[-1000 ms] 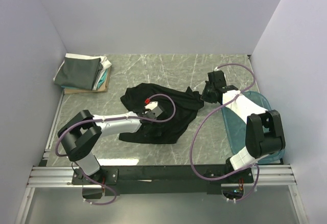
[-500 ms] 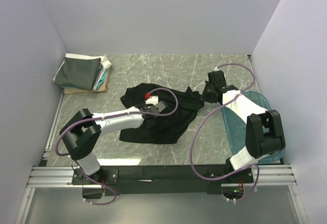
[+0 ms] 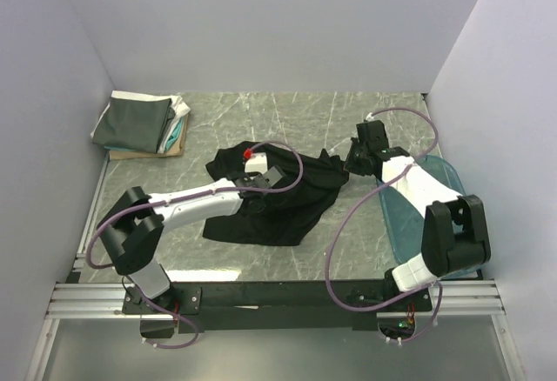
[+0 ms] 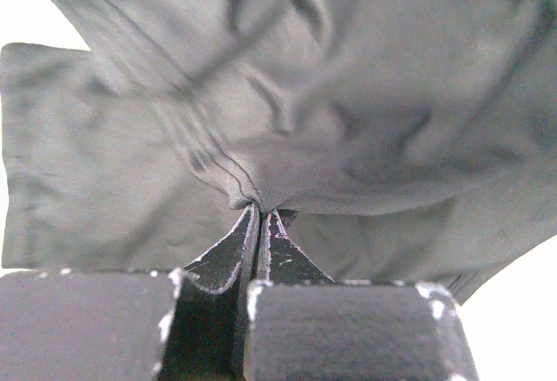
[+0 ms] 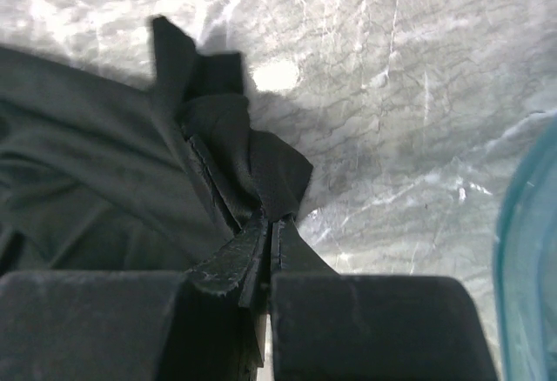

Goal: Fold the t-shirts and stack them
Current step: Flatten the tshirt out

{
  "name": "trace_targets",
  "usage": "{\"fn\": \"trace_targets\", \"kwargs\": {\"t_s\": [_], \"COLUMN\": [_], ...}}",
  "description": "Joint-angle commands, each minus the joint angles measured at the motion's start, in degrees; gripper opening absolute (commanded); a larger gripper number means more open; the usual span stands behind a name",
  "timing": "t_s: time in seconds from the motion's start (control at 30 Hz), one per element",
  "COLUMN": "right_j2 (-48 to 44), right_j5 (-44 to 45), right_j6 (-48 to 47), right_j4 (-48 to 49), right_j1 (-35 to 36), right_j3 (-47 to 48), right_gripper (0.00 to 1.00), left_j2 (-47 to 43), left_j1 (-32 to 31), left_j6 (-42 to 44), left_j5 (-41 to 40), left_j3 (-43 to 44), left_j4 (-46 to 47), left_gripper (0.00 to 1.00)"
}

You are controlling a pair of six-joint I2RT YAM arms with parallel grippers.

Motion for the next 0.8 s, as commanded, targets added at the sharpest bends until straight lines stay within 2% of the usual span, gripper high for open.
{"fn": "trace_targets", "kwargs": {"t_s": [0.0, 0.17, 0.23, 0.37, 0.53, 0.67, 0.77], "right_j2": [-6.13, -15.52, -18.87, -27.83, -34.08, -39.52, -42.52], "right_j5": [0.47, -1.55, -3.83, -9.98, -18.67, -24.30, -26.68], "right_j6": [-1.65, -1.56, -1.56, -2.70, -3.85, -3.50, -3.15], "right_j4": [-0.22, -3.12, -4.44, -6.64, -11.82, -13.32, -14.11], "right_j1": [-0.08, 0.10, 0.10, 0.37, 0.80, 1.07, 0.98], "right_j3": [0.35, 3.25, 5.45, 11.33, 23.54, 30.49, 34.54], "right_gripper": [0.00, 0.00, 0.00, 0.00, 0.00, 0.00, 0.00], "left_j2": [-6.35, -14.88, -18.99, -26.12, -36.48, -42.92, -44.77], "left_j1": [0.67, 1.46, 1.81, 1.99, 1.99, 1.99, 1.99], "left_j6": [-0.18, 1.04, 2.27, 9.98, 20.29, 26.17, 27.41], "left_j5": [-9.47, -22.29, -24.77, -30.58, -27.70, -19.00, -15.74], "left_j3": [4.56, 12.11, 14.40, 20.90, 25.57, 26.54, 29.00], "left_j4": [-1.96, -4.96, -4.79, -1.63, 8.99, 14.71, 13.68], "left_gripper": [0.01, 0.01, 0.01, 0.01, 0.01, 0.01, 0.01]}}
